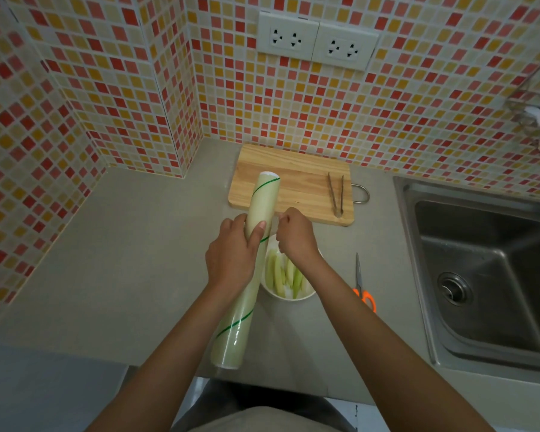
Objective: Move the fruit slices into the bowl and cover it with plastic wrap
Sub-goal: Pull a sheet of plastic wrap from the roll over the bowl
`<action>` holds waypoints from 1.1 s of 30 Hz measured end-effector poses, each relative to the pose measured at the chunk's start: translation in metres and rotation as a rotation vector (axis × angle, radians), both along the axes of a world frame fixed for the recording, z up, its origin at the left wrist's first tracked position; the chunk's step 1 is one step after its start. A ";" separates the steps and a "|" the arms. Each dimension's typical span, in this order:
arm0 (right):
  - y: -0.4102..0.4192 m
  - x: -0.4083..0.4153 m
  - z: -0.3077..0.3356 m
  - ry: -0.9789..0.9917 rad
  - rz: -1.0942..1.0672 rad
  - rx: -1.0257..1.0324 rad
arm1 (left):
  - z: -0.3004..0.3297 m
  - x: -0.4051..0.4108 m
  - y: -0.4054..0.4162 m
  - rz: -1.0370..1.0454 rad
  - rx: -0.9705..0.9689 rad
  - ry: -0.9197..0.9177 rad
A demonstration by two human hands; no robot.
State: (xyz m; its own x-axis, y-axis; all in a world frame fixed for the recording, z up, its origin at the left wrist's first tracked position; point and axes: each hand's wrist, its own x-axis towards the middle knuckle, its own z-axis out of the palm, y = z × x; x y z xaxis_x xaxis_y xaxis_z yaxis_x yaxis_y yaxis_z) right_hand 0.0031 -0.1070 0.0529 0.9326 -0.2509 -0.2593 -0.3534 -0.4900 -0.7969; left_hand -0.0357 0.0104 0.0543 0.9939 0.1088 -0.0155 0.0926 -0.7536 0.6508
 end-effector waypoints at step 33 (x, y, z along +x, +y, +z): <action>-0.002 -0.009 0.013 0.109 0.030 0.098 | -0.008 0.004 0.002 0.038 -0.323 0.077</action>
